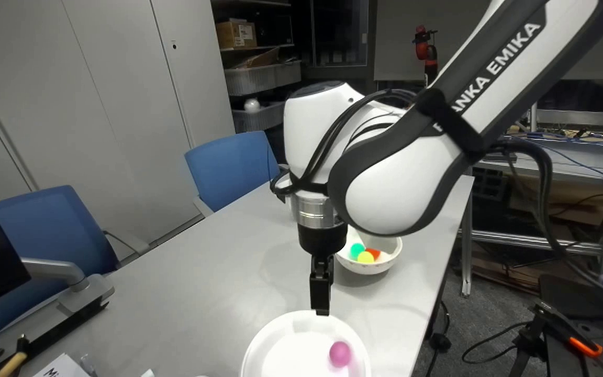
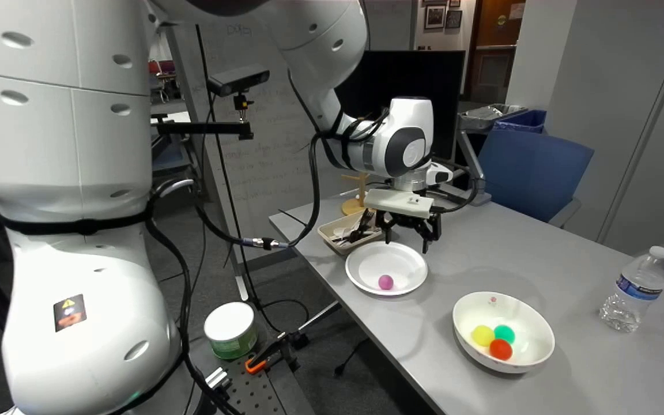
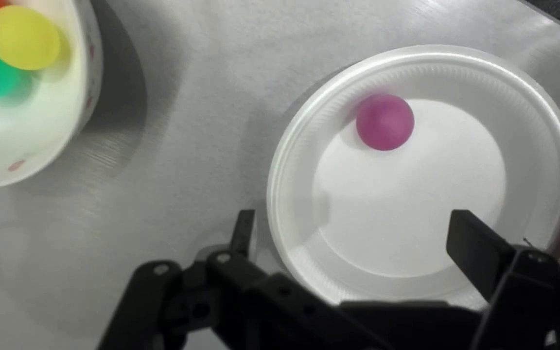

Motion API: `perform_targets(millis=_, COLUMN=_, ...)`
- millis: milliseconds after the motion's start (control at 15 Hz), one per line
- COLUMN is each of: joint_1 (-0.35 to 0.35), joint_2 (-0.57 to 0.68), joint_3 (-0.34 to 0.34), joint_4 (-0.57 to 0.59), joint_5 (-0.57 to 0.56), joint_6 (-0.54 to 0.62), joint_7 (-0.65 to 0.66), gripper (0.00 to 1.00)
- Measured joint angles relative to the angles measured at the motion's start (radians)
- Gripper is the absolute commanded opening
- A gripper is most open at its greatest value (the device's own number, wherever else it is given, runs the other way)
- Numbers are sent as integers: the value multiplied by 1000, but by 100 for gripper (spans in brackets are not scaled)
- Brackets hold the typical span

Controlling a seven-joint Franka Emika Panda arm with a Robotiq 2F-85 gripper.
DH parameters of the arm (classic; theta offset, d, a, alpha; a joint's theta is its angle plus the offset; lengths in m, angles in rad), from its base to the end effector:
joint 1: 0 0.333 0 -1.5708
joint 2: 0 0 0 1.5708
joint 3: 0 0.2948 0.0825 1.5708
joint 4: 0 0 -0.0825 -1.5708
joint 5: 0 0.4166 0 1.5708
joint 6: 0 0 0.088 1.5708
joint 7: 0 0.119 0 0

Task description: Take the purple ball out of the bowl and put it on the plate

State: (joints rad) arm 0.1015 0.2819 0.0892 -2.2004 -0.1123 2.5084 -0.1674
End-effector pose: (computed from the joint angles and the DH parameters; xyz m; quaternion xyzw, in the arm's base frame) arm 0.5622 0.1100 0.1984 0.9752 0.2201 0.0143 0.0213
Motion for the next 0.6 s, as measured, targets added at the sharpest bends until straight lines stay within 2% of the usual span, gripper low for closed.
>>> perform_targets(millis=267, joint_1=-40, joint_2=-110, joint_3=-1, joint_4=-77, joint_5=23, joint_6=0, joint_7=-11, gripper=100)
perform_targets(millis=600, joint_1=-80, joint_2=-250, joint_3=-8, joint_4=-196, joint_5=147, joint_6=-4, joint_7=-115, gripper=100)
